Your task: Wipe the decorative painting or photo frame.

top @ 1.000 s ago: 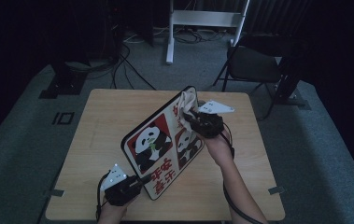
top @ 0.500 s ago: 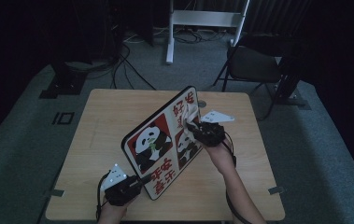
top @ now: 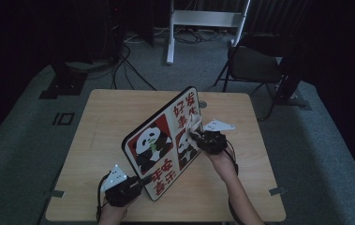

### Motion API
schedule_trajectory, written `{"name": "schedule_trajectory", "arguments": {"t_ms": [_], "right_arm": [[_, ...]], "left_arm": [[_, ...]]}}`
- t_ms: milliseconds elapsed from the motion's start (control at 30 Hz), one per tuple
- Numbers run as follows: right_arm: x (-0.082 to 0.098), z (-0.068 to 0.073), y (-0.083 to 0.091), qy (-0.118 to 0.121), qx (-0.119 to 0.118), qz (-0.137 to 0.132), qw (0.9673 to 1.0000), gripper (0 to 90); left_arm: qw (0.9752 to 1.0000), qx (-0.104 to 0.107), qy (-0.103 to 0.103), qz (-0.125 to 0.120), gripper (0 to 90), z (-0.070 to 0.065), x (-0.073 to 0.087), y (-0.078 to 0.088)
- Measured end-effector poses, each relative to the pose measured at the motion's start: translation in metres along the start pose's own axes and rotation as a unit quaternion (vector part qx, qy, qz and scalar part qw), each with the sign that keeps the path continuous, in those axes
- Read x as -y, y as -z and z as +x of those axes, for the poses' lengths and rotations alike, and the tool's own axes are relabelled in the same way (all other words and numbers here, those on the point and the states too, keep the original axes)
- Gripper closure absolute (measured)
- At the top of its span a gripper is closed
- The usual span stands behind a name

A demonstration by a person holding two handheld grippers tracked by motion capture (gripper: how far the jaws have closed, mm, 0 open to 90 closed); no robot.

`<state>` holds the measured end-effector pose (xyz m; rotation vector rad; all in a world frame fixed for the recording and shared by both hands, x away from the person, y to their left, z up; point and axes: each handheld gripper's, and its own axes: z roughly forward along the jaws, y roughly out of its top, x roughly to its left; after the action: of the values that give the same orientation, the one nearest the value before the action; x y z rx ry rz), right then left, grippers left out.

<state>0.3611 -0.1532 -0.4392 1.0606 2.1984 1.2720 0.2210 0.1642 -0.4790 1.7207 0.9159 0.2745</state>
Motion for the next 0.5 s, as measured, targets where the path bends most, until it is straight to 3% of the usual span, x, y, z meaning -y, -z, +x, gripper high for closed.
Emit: {"name": "schedule_trajectory", "arguments": {"t_ms": [500], "right_arm": [[0.039,-0.006,-0.012,-0.024,0.001,0.035,0.9991,77.1]], "left_arm": [[1.0,0.001,0.0,0.0,78.6,0.0,0.0,0.0]]}}
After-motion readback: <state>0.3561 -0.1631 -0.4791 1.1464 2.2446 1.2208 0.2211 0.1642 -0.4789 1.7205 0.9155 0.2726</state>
